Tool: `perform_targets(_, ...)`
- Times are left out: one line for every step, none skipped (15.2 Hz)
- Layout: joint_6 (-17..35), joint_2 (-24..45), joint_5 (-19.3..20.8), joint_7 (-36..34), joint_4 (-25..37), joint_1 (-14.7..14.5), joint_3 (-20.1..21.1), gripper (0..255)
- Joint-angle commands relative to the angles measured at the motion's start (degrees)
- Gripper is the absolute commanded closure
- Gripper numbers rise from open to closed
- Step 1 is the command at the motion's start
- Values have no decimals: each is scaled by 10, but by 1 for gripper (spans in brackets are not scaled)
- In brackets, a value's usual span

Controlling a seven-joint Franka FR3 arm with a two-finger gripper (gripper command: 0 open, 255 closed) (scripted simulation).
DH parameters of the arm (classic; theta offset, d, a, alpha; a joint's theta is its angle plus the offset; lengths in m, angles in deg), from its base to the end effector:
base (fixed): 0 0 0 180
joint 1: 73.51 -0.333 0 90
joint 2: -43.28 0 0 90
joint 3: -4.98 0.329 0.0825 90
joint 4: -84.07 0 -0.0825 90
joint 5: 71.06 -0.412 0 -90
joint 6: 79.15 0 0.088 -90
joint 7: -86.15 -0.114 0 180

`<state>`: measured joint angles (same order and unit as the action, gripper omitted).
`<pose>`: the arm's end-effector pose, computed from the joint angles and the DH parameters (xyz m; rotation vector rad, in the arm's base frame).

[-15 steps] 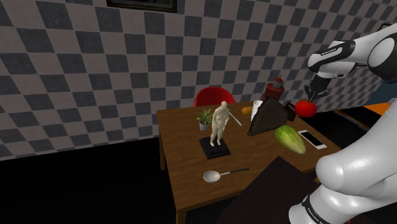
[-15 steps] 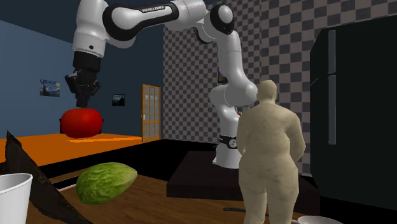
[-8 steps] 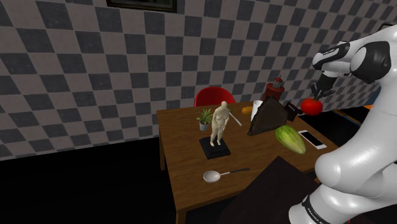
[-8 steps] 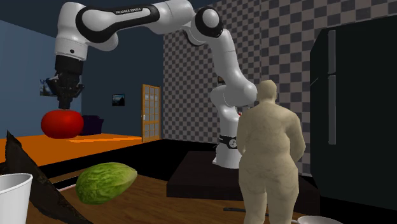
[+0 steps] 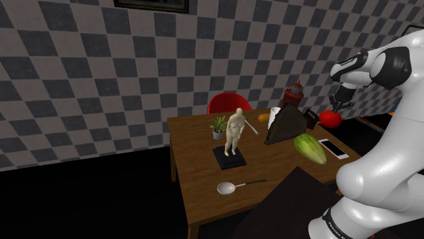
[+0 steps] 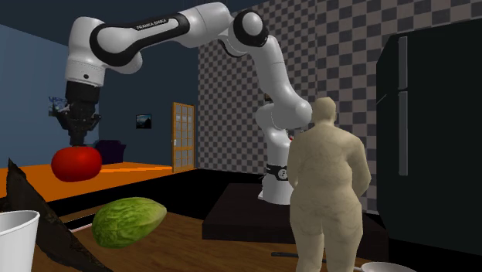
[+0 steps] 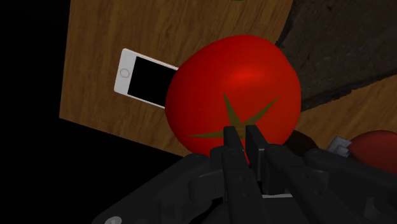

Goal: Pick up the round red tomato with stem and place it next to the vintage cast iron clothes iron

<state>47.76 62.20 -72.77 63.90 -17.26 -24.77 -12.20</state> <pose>0.2936 -0.6157 0.3872 2.1780 -2.0986 0.1452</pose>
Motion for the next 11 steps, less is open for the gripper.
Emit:
perform_targets(15, 6, -2, -1, -8, 0, 1, 255)
perform_targets(22, 10, -3, 0, -12, 0, 2, 255)
perform_targets(28, 13, -4, 0, -15, 1, 2, 255)
perform_targets(35, 16, -5, 0, -18, 1, 3, 255)
perform_targets(41, 20, -6, 1, -21, 1, 3, 255)
perform_targets(48, 24, -7, 1, -24, 2, 4, 255)
perform_targets(54, 27, -9, 2, -27, 2, 4, 255)
perform_targets(60, 31, -10, 2, -30, 3, 5, 255)
perform_targets(67, 35, -11, 3, -32, 3, 6, 255)
perform_targets(73, 39, -12, 3, -35, 4, 6, 255)
perform_targets(79, 43, -14, 4, -37, 5, 7, 255)
